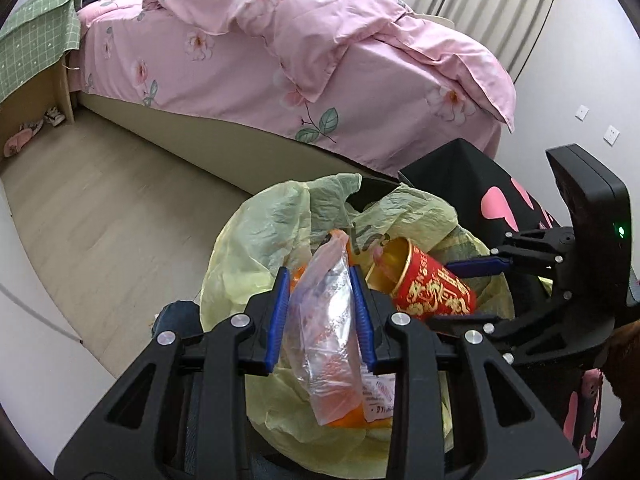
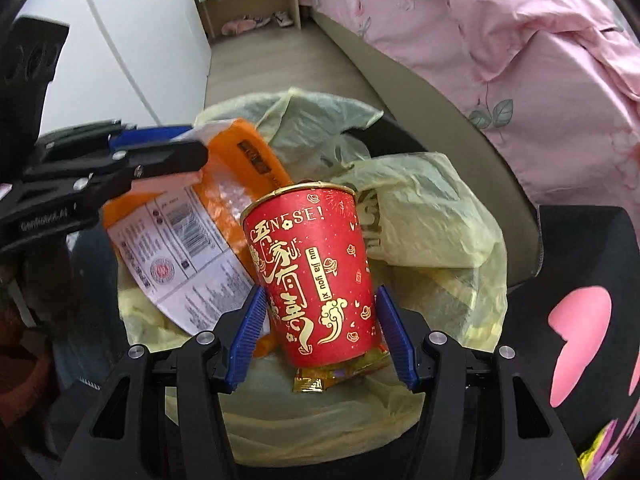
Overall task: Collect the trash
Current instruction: 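Carry the plastic bag with the left gripper while the right carries the cup to the yellow bag, then open the left gripper into the yellow bag while the right gripper releases the cup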
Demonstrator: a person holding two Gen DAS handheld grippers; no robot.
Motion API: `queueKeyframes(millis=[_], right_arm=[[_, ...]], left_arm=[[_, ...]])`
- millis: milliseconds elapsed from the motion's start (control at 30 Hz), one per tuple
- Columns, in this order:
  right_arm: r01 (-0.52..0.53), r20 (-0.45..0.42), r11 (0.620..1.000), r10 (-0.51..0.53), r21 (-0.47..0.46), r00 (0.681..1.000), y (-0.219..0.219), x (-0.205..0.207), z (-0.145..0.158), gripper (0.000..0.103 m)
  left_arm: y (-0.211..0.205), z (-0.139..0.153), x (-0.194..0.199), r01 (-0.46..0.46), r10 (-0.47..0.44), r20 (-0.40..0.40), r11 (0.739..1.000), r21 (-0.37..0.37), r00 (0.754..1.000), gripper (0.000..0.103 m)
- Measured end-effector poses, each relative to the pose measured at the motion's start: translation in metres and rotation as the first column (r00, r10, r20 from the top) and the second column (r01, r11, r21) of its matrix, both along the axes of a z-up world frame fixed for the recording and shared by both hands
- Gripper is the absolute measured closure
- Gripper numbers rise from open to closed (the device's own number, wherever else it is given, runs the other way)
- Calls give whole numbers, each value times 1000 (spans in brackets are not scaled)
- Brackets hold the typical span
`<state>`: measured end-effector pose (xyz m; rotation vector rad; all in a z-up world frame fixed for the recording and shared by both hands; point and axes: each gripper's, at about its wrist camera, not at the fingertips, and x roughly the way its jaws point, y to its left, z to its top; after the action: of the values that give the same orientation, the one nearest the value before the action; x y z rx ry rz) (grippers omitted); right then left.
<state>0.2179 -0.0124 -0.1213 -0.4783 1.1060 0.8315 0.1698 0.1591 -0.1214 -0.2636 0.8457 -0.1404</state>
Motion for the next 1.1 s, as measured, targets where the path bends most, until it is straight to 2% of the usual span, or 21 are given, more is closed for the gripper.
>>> queueKeyframes(millis=[133, 233, 333, 400, 467, 533, 567, 600, 667, 800, 967, 1100], right_arm=[[19, 19, 1000, -20, 7, 1000, -9, -8, 1, 49], [28, 81, 1000, -28, 2, 996, -15, -16, 5, 49], [34, 130, 999, -34, 4, 991, -21, -22, 10, 49], [43, 130, 999, -46, 22, 991, -26, -24, 12, 49], [61, 104, 996, -68, 67, 992, -33, -25, 16, 49], [75, 72, 989, -84, 125, 994, -39, -23, 21, 47], [82, 72, 986, -93, 147, 993, -42, -22, 24, 45], [85, 81, 984, -99, 158, 992, -43, -23, 27, 38], [95, 127, 976, -121, 194, 985, -48, -28, 38, 38], [145, 146, 951, -190, 272, 971, -66, -35, 60, 38], [226, 193, 911, -304, 344, 933, -112, -55, 87, 38], [271, 213, 880, -372, 391, 903, -157, -85, 98, 37]], left_arm=[[3, -5, 8, -6, 7, 5, 999, -39, 1000, 74], [3, -3, 18, -8, 9, 22, 997, -74, 1000, 74], [-1, 1, 26, 9, -5, 47, 997, -79, 999, 74], [-3, 2, 30, 23, -20, 36, 996, -84, 999, 73], [2, 8, 28, 18, -15, 30, 993, -114, 999, 66], [9, 14, 24, 2, 4, 36, 989, -146, 999, 51], [14, 19, 20, -20, 27, 43, 987, -157, 999, 49], [19, 25, 16, -49, 57, 53, 987, -155, 997, 46], [27, 37, 9, -99, 110, 76, 985, -140, 991, 45], [33, 58, -4, -174, 184, 117, 981, -87, 976, 43], [20, 75, -19, -151, 160, 151, 986, -71, 975, 43], [-14, 85, -28, -70, 80, 176, 996, -62, 981, 43]])
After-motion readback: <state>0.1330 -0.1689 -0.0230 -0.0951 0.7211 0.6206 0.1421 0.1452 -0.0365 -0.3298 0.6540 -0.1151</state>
